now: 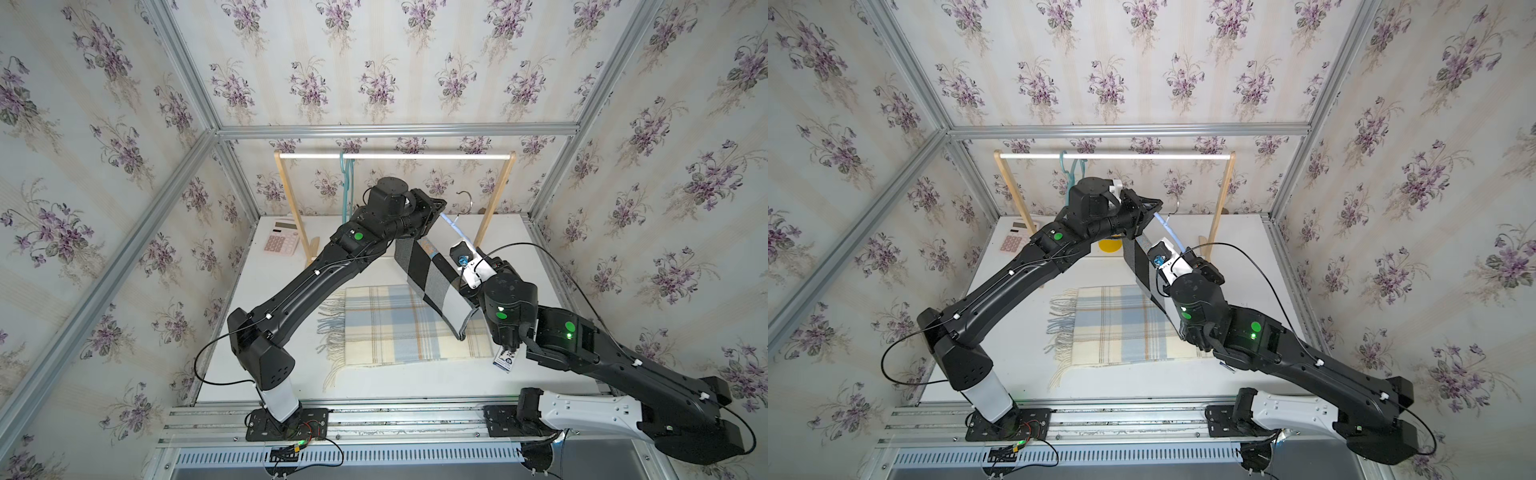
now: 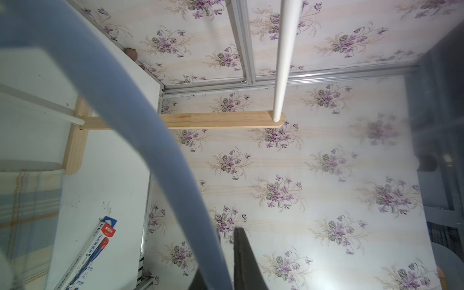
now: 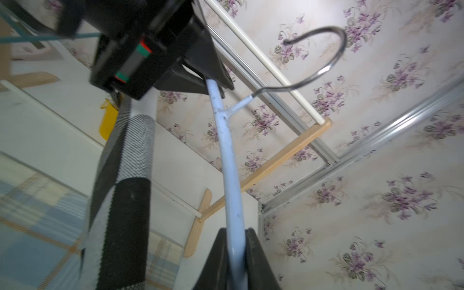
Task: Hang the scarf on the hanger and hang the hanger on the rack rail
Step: Adjust the hanger.
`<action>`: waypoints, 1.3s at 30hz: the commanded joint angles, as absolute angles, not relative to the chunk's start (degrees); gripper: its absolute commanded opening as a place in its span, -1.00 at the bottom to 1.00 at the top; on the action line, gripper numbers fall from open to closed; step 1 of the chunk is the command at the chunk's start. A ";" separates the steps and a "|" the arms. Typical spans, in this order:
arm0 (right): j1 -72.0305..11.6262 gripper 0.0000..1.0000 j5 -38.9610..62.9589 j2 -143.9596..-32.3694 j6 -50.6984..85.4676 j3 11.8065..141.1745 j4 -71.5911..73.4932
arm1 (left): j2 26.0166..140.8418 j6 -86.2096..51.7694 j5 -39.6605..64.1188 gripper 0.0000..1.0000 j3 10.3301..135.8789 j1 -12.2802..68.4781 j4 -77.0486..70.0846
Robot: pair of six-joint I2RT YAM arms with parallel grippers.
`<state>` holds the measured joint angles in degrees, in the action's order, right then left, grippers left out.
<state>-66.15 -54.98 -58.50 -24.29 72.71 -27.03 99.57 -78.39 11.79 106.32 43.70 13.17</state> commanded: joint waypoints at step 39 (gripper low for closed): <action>-56.33 -0.67 -20.48 -41.26 27.43 48.60 -30.25 | 96.77 -72.20 15.91 -1.00 100.81 43.07 6.28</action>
